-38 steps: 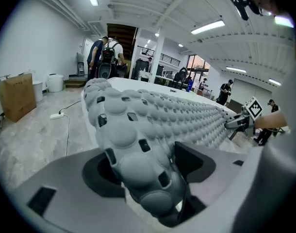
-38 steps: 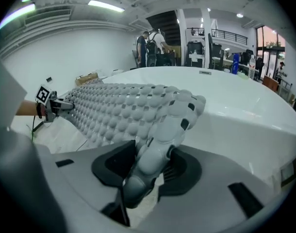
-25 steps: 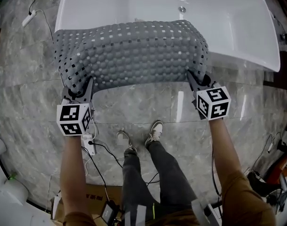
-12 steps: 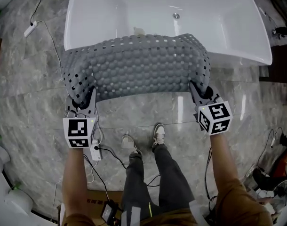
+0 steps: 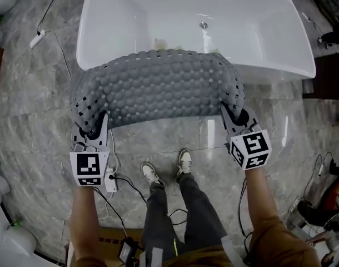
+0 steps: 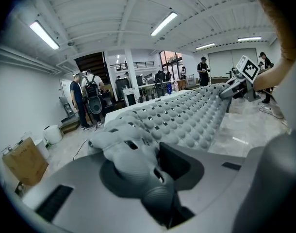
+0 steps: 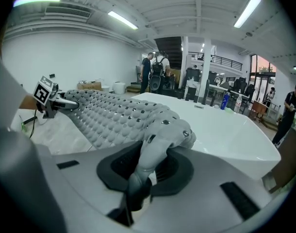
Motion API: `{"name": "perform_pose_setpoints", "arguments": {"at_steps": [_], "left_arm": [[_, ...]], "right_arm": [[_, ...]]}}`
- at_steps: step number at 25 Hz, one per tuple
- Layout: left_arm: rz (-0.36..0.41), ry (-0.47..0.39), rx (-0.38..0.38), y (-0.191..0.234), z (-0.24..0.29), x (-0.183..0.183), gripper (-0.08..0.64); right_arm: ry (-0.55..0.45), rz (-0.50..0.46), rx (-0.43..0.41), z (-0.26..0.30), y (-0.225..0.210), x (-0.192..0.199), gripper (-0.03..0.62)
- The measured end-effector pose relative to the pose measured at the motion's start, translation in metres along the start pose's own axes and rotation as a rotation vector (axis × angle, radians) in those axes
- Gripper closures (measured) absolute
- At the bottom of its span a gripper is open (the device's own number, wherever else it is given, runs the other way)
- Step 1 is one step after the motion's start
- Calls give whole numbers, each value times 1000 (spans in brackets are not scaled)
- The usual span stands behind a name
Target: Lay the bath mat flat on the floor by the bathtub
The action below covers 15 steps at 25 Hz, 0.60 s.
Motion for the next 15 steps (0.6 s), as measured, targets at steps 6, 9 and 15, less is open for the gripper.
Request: {"name": "perform_pose_setpoints", "arguments": {"at_steps": [6, 9, 15], "left_arm": [[5, 1, -3, -11, -13, 2, 446], [7, 2, -3, -18, -15, 3, 446], [0, 3, -2, -24, -11, 11, 448]], "right_arm": [[-10, -14, 0, -16, 2, -1, 534], [-15, -13, -1, -22, 0, 3, 534], [-18, -8, 3, -21, -1, 9, 537]]}}
Point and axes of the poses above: the fingertips, and each gripper's own axes: z forward along the fingers, y to its left, x out of its underside, the point moved 3 cm from there along -z, backward along the fingers, and after that the axes turned 5 degrees about -z, right-handed, at the moved point
